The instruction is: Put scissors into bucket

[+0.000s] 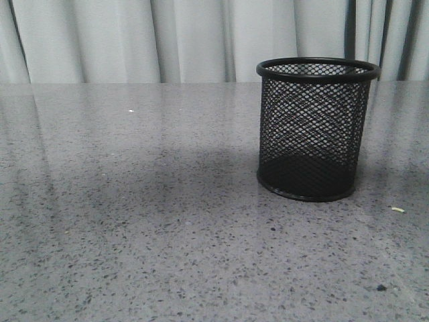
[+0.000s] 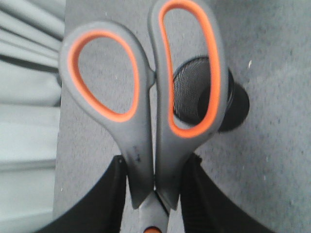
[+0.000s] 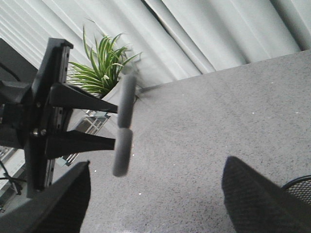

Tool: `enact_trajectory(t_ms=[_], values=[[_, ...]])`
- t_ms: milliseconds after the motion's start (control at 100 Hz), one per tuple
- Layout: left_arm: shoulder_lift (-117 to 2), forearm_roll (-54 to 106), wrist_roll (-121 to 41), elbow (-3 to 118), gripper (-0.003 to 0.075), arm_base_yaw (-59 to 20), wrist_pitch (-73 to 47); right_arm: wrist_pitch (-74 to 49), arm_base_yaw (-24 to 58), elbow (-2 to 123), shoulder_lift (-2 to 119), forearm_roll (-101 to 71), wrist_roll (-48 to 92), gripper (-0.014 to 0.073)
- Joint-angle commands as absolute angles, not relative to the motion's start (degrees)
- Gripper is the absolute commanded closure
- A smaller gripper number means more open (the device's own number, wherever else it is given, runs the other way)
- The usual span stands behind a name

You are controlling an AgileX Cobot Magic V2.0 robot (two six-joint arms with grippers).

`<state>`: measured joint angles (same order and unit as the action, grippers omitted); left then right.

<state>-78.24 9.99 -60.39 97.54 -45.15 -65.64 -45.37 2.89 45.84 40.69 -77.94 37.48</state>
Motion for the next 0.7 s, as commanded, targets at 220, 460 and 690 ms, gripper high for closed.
enact_trajectory(t_ms=[220, 460, 690], values=[[-80.36, 10.02, -55.76, 99.4, 0.0739, -54.23, -55.68, -45.11, 2.73, 47.74, 40.91, -81.65, 38.33, 0.0087], [-81.3, 9.75, -55.13, 99.48, 0.0739, -56.19, -52.88, -45.2, 2.73, 47.74, 40.91, -81.42, 38.33, 0.0199], [-81.2, 12.72, -55.13, 99.48, 0.0652, -56.19, -53.44, -45.2, 2.73, 47.74, 40.91, -81.0, 38.36, 0.0628]])
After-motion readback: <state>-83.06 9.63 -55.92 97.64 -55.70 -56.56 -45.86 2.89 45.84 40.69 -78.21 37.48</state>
